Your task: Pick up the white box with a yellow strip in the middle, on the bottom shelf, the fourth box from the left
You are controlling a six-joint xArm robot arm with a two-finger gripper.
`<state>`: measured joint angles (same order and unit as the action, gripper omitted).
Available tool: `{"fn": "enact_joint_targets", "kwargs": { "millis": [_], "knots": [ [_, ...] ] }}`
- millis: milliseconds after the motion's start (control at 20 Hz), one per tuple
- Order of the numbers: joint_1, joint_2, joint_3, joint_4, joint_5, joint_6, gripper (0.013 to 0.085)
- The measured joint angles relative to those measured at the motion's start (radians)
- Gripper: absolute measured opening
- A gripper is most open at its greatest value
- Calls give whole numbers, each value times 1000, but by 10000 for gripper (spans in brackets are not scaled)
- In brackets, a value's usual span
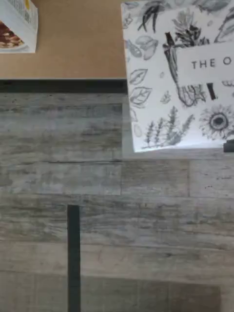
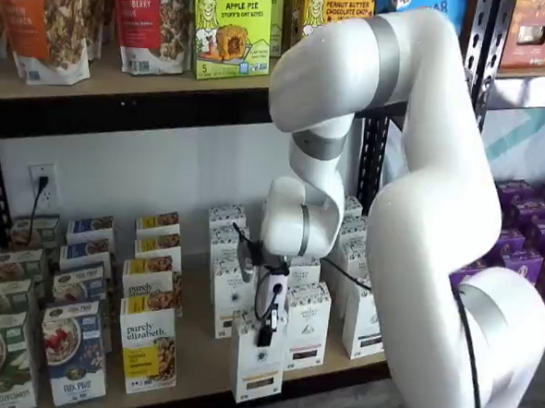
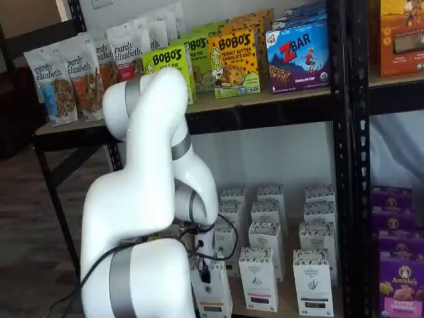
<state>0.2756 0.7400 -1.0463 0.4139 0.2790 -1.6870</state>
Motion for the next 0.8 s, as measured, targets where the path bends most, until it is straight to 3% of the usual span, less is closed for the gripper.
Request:
{"fn": "enact_joint_targets", "kwargs": {
  "millis": [250, 450, 800],
  "knots": [
    [7, -58, 75, 16, -19, -11, 490],
    [12, -115, 144, -16, -35, 23, 490],
    [25, -240, 269, 1, -39, 21, 490]
  ]
}}
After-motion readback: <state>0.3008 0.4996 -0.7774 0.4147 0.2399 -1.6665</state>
